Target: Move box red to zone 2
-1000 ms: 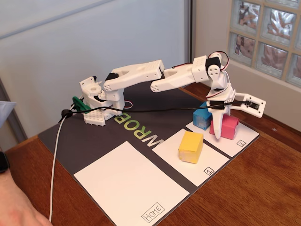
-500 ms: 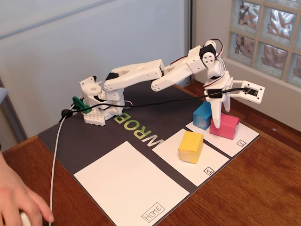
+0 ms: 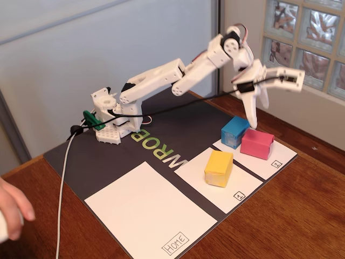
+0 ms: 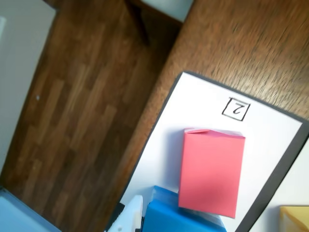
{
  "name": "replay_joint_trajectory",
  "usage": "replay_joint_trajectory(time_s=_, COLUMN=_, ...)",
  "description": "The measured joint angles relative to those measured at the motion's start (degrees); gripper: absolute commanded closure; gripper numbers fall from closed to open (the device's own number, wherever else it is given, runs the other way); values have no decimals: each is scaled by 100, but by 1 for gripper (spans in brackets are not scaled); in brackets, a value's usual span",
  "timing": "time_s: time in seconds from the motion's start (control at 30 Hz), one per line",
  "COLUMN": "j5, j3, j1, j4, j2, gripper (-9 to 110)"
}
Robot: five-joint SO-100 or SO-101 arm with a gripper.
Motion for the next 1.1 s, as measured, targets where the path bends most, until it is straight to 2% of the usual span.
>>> replay_joint_trajectory(time_s=0.5, j5=-712, j3=0, j1=360, j4=79, j2=1872, gripper=52)
replay_joint_trajectory(time_s=0.63, j5=-1002, j3=0, j1=615, j4=79, j2=2320, gripper=63)
replay_joint_trajectory(time_s=0.83, j5=-1538, j3=422, j1=1107, j4=79, j2=3094, gripper=90)
replay_joint_trajectory(time_s=1.0, j5=-1942, j3=1600, j1=1661, j4=79, j2=4017, gripper=100)
replay_joint_trajectory(time_s=1.1, j5=-2065, j3=2408, j1=1846, j4=79, j2=4588, gripper=102)
